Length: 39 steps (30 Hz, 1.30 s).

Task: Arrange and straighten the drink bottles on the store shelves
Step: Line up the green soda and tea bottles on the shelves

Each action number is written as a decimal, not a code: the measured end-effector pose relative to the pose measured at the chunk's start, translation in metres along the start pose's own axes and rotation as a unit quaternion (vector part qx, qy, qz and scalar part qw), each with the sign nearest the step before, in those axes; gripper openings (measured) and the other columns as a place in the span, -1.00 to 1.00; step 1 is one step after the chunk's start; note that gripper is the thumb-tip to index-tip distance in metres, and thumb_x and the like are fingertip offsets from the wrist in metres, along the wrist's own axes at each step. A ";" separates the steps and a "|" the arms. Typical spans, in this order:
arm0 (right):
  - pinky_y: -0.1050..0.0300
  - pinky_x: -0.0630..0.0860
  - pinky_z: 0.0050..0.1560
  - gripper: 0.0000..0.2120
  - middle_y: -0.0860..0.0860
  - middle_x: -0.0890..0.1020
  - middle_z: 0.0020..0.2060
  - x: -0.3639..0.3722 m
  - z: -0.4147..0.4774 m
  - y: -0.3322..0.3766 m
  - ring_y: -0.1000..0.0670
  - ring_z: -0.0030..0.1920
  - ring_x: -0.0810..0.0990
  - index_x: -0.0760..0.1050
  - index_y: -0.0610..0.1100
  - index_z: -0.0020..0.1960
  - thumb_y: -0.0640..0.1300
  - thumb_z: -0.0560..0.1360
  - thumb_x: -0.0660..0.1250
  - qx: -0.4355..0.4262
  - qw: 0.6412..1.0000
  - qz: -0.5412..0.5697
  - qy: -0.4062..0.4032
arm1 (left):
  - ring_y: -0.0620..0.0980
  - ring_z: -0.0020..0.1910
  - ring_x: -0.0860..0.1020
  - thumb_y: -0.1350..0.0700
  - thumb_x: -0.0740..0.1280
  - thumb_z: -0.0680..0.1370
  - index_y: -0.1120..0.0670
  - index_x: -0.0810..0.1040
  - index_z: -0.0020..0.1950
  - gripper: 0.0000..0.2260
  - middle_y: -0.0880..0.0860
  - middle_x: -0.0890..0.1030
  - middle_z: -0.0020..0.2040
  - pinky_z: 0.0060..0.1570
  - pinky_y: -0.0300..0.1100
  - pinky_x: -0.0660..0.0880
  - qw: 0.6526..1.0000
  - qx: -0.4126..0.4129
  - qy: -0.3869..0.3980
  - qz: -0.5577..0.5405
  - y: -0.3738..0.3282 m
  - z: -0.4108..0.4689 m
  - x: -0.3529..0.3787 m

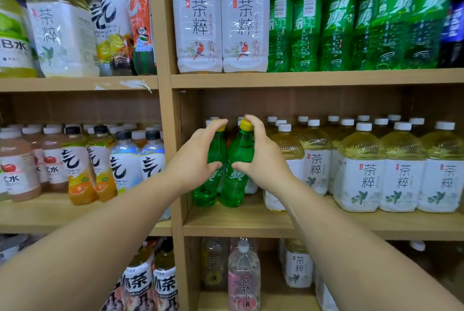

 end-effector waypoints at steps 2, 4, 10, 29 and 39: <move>0.06 0.52 0.10 0.04 -0.04 0.54 0.35 0.001 -0.005 0.003 -0.08 0.20 0.58 -0.06 0.27 0.59 -0.11 0.42 0.60 -0.003 1.000 0.013 -0.007 | 0.03 0.39 0.45 0.17 0.53 0.49 -0.31 0.07 0.55 -0.13 0.00 0.39 0.47 0.32 -0.08 0.42 1.000 -0.003 -0.021 -0.009 0.002 -0.006 -0.002; 0.02 0.53 0.22 0.05 -0.03 0.50 0.41 0.003 -0.013 0.006 -0.08 0.27 0.55 -0.10 0.30 0.59 -0.13 0.46 0.57 -0.006 1.000 0.022 -0.012 | 0.02 0.43 0.43 0.19 0.52 0.49 -0.32 0.08 0.55 -0.14 -0.03 0.36 0.51 0.28 -0.14 0.38 0.999 -0.010 -0.045 -0.021 0.004 -0.012 -0.007; 0.08 0.52 0.11 0.04 0.00 0.40 0.51 -0.011 -0.031 0.026 -0.03 0.06 0.54 -0.13 0.39 0.56 -0.10 0.48 0.56 -0.002 0.999 0.020 -0.033 | 0.06 0.40 0.45 0.17 0.55 0.48 -0.26 0.10 0.59 -0.12 -0.10 0.33 0.55 0.37 -0.06 0.39 0.993 0.012 -0.066 -0.092 -0.008 -0.026 -0.040; -0.20 0.64 0.18 -0.01 -0.10 0.36 0.53 -0.185 -0.052 0.105 -0.08 0.39 0.53 -0.07 0.50 0.54 -0.10 0.49 0.53 0.050 0.997 0.026 -0.053 | -0.30 0.32 0.33 0.10 0.57 0.47 -0.57 0.11 0.42 -0.13 -0.24 0.29 0.30 0.36 -0.07 0.36 0.957 0.167 0.053 -0.233 -0.119 -0.002 -0.142; 0.05 0.68 -0.25 -0.08 -0.02 0.37 0.38 -0.308 -0.003 0.099 0.03 -0.03 0.71 0.03 0.36 0.60 -0.14 0.52 0.52 0.008 0.988 0.033 -0.148 | 0.01 -0.08 0.72 0.21 0.55 0.48 -0.41 0.19 0.53 -0.14 0.00 0.52 0.14 -0.16 0.03 0.70 0.943 0.175 -0.035 -0.279 -0.212 0.069 -0.193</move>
Point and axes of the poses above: each hand's wrist, its own z-axis towards the middle knuckle, its own x-axis out of the palm, y = z × x, the point moved 10 cm from there along z, towards the middle knuckle
